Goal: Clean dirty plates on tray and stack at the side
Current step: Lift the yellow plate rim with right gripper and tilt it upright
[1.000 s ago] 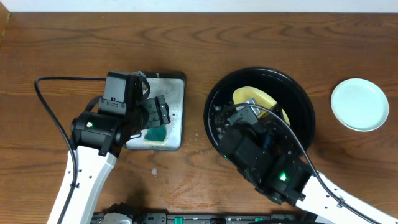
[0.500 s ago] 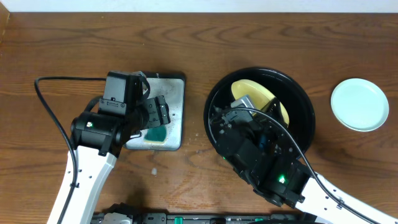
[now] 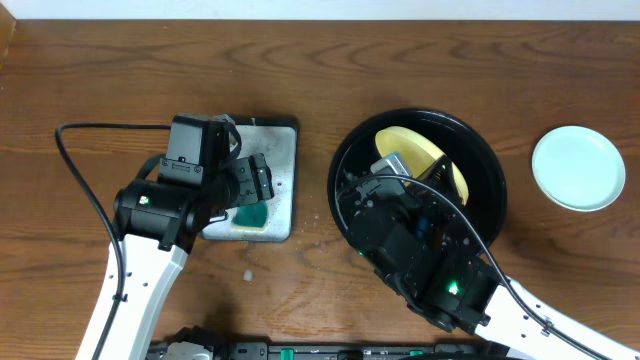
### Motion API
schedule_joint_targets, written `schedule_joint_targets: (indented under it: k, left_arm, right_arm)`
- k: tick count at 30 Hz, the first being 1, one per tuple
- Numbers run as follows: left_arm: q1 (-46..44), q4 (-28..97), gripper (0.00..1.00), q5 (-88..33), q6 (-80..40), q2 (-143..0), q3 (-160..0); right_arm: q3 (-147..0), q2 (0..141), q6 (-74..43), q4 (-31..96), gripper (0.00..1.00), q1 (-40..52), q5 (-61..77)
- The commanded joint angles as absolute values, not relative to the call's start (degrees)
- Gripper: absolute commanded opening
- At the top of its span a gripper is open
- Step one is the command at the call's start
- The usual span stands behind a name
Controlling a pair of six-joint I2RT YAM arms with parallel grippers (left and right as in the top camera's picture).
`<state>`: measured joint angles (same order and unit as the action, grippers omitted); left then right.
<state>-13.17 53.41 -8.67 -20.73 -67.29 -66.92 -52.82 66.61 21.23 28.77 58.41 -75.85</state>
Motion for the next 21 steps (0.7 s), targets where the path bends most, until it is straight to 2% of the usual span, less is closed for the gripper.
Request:
schedule_joint_targets:
  k: [1,21]
  left_arm:
    - [-12.78,53.52,0.84,-8.56,-20.36,-67.24,-68.1]
    - [-12.78,53.52,0.84,-8.56,-20.36,-67.24,-68.1]
  right_arm:
    - [-53.63,65.89,21.54,28.45,0.01,59.05,-78.02]
    - [-53.63,65.89,22.22,28.47,0.01,59.05,-78.02]
